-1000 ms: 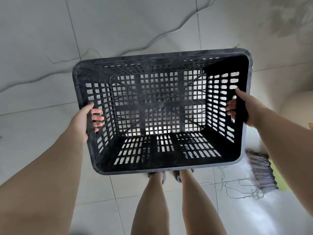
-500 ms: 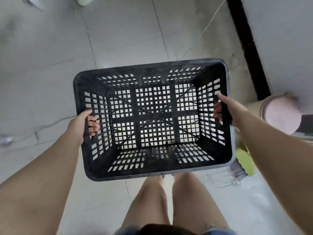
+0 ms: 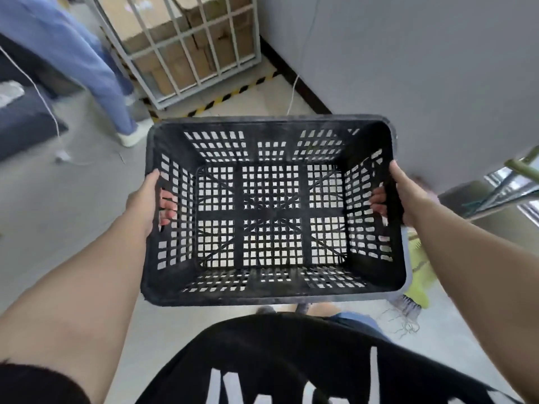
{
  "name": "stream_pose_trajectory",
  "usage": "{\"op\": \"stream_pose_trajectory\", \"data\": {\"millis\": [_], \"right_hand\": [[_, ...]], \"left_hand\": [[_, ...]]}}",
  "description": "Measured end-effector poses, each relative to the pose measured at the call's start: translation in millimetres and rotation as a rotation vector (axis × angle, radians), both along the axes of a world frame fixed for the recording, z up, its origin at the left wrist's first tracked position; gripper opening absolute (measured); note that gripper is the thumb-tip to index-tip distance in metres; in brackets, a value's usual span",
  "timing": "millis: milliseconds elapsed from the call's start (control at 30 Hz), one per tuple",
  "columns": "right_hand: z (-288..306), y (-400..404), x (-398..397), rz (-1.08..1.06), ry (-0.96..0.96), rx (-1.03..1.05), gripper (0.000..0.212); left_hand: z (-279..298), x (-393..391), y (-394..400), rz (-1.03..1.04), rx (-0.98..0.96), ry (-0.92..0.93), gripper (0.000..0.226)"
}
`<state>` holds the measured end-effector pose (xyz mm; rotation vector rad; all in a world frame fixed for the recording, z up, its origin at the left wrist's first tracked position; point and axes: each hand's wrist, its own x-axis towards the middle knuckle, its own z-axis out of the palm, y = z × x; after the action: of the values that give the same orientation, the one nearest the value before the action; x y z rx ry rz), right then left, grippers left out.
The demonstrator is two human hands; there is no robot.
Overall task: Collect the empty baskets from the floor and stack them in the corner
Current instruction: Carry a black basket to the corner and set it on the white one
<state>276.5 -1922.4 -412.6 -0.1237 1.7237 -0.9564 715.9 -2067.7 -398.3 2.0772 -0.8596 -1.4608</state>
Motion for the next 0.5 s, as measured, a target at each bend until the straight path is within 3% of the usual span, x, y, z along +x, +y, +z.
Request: {"op": "stream_pose_trajectory", "data": {"millis": [233, 500], "right_hand": [[22.8, 34.8, -49.2, -0.194, 0.027, -0.042, 0.079], [34.8, 80.9, -64.3, -0.460, 0.079, -0.116, 0.066]], "left_hand": [[17.2, -80.3, -45.0, -0.161, -0.055, -0.026, 0.069], [8.4, -168.1, -86.8, -0.432, -0.048, -0.009, 0.072]]}}
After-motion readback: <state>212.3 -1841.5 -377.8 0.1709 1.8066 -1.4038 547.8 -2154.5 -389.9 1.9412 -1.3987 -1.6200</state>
